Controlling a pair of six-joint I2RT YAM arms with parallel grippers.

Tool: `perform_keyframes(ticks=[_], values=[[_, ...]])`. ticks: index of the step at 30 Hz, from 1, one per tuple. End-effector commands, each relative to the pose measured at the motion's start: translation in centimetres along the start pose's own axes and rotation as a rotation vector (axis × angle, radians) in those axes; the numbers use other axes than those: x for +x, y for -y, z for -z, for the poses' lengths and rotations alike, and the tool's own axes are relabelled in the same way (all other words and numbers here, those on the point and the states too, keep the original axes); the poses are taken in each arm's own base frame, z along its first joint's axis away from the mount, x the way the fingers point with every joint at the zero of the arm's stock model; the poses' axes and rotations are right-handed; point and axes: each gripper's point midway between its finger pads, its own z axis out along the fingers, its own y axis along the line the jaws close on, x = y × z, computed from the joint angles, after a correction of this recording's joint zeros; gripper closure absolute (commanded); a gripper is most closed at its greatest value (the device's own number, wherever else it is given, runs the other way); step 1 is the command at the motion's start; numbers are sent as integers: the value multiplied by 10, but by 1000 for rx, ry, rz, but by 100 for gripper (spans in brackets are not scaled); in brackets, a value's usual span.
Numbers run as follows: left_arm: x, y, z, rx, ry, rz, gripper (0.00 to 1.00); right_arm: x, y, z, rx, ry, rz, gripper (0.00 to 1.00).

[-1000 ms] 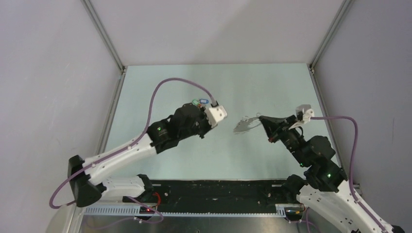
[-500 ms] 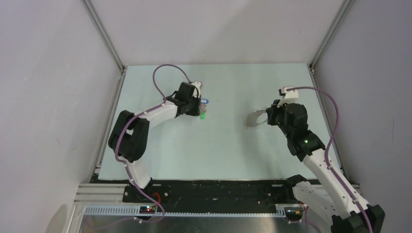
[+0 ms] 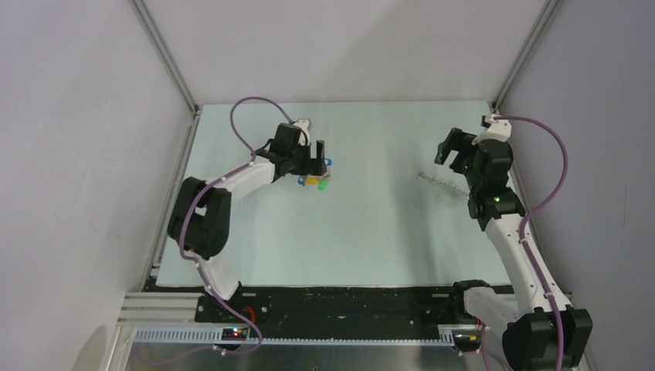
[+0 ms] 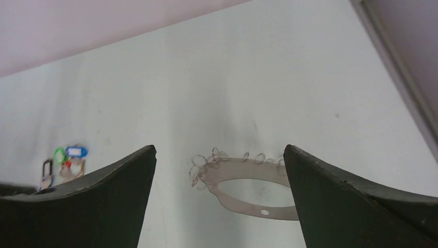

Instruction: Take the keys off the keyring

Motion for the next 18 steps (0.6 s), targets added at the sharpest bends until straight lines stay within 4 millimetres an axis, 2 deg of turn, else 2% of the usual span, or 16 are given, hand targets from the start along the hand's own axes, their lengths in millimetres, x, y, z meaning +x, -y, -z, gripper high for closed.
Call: perform_keyframes(ticks=[1,2,3,4,5,6,7,8,9,10,11,12,14,18], values=[[-50,2,69,-49,194,11,0,-52,26,31,152,171,-54,1],[-54,-2,79,-79,215,31,0,-57,30,38,169,190,-58,1],[-59,-1,100,-87,245,48,0,-65,30,52,165,222,-61,1],[-62,-5,111,-116,270,85,0,-69,32,60,169,240,-64,1],[-65,-4,133,-121,301,105,0,-77,31,76,162,277,-72,1],[-69,-7,146,-145,331,143,0,-81,32,84,160,296,-76,1],[-72,-11,171,-170,377,174,0,-88,31,102,145,334,-84,0],[-78,-11,194,-170,431,187,0,-92,29,111,134,354,-88,1],[-75,-19,205,-213,449,200,0,-96,28,128,117,388,-93,1],[-78,-20,229,-218,502,207,0,-100,29,146,108,424,-101,1],[-74,-30,242,-273,518,208,0,-102,30,155,105,444,-104,1],[-74,-32,264,-279,565,211,0,-104,31,173,97,479,-109,0],[-65,-42,291,-321,610,188,0,-105,35,198,95,532,-127,0],[-51,-46,330,-308,696,133,0,-101,39,232,75,591,-157,2]])
